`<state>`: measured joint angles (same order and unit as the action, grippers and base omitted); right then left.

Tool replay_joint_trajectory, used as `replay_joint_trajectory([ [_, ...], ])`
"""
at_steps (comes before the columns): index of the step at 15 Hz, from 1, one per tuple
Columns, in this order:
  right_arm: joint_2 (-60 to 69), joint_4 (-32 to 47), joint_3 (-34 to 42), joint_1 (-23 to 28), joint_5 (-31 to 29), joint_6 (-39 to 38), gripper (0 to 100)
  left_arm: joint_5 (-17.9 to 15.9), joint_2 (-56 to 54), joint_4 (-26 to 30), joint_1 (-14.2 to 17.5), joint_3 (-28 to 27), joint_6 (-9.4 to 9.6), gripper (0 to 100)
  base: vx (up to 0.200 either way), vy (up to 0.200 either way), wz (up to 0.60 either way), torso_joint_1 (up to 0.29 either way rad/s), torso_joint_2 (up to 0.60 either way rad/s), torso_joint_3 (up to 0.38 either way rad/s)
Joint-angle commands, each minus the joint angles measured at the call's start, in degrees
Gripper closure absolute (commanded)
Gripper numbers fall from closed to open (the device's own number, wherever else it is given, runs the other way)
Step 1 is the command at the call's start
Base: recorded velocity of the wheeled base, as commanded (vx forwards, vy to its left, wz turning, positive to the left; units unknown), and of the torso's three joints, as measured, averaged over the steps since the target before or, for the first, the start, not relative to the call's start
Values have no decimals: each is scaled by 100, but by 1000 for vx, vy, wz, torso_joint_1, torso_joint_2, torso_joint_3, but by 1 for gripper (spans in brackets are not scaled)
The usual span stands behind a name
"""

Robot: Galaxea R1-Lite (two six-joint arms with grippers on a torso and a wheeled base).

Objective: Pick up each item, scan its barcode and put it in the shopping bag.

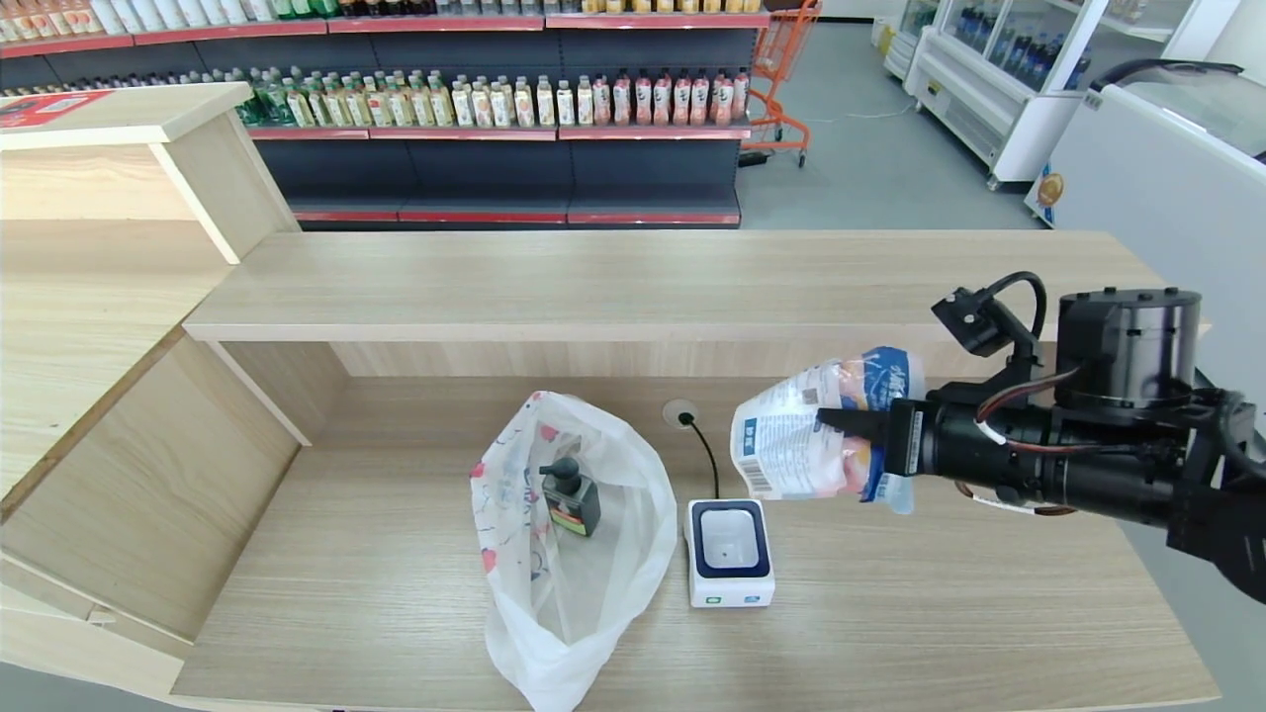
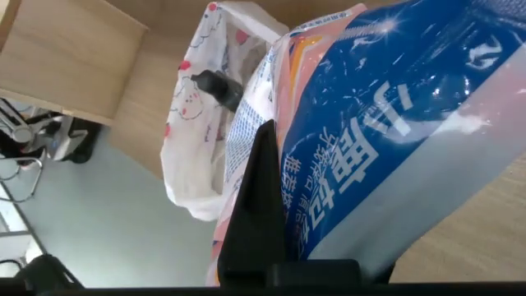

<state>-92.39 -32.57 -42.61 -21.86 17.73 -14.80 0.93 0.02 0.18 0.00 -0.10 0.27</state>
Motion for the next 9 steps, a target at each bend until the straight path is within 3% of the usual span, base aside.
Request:
replay_joint_trajectory([
  [1,459,234,7,-99,3,-137,100,4,-2,-1,0,1,0,0,0,0,0,0,0,0],
  [6,986,770,103,-556,3,-585,100,4,-2,-1,0,1,0,0,0,0,0,0,0,0],
  [9,1101,1060,95,-1040,-59,-840,100,4,-2,-1,0,1,0,0,0,200,0,-2,1,2],
])
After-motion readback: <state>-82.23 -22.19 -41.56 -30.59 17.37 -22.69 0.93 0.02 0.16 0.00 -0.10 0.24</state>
